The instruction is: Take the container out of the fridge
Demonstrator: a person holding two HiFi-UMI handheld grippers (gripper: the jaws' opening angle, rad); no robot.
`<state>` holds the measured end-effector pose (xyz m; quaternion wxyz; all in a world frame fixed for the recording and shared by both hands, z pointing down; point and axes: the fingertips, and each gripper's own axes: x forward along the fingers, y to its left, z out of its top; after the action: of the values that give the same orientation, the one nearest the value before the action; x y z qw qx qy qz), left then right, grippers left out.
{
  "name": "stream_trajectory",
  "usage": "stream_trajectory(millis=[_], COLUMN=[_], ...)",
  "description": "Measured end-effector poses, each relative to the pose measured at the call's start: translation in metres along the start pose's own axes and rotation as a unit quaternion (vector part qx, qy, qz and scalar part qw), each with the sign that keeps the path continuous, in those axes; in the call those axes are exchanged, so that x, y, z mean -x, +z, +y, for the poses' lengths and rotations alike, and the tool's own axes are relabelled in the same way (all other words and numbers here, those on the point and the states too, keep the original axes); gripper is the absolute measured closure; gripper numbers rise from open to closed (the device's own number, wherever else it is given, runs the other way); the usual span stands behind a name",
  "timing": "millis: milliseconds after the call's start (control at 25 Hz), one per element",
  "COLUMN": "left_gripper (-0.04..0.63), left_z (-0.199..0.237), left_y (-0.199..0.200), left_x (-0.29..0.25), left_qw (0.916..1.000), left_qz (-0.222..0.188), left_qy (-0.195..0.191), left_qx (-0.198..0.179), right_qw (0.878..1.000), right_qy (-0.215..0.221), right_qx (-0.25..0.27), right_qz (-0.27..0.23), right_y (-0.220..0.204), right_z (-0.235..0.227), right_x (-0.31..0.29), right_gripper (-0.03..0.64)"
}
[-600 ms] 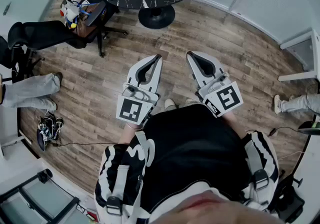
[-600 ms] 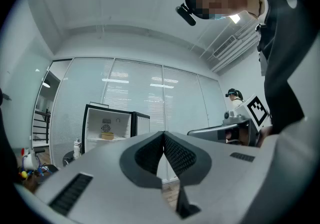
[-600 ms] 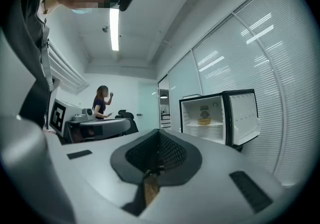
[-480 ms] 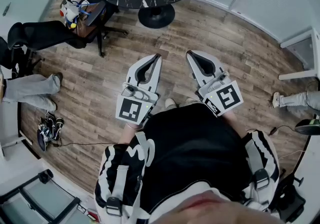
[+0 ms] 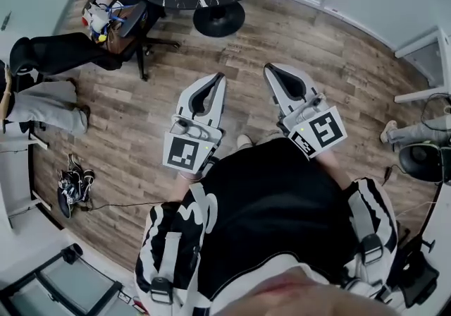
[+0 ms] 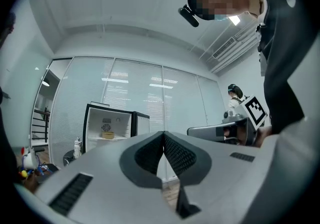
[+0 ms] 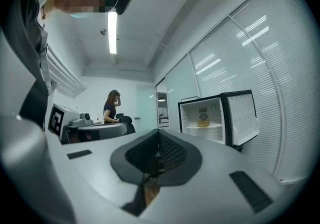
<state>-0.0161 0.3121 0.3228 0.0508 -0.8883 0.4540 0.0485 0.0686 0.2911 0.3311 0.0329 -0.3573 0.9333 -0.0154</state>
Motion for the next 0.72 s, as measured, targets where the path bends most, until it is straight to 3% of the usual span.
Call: stream_trajectory(millis=[720], left_gripper=[0.586], left_z=[0.012], left_y=[-0.009], left_x=[-0.002], left_qw=[0.9998], left_qz=[0.005], left_qy=[0.012], left_qx=[0.017], right_qw=[0.999], right_qy=[-0.037], right_qx=[-0.005], right_qz=[-0.013], right_y=[-0.001], right_z=[-0.027], right_x=[0.001], right_gripper=[0.606])
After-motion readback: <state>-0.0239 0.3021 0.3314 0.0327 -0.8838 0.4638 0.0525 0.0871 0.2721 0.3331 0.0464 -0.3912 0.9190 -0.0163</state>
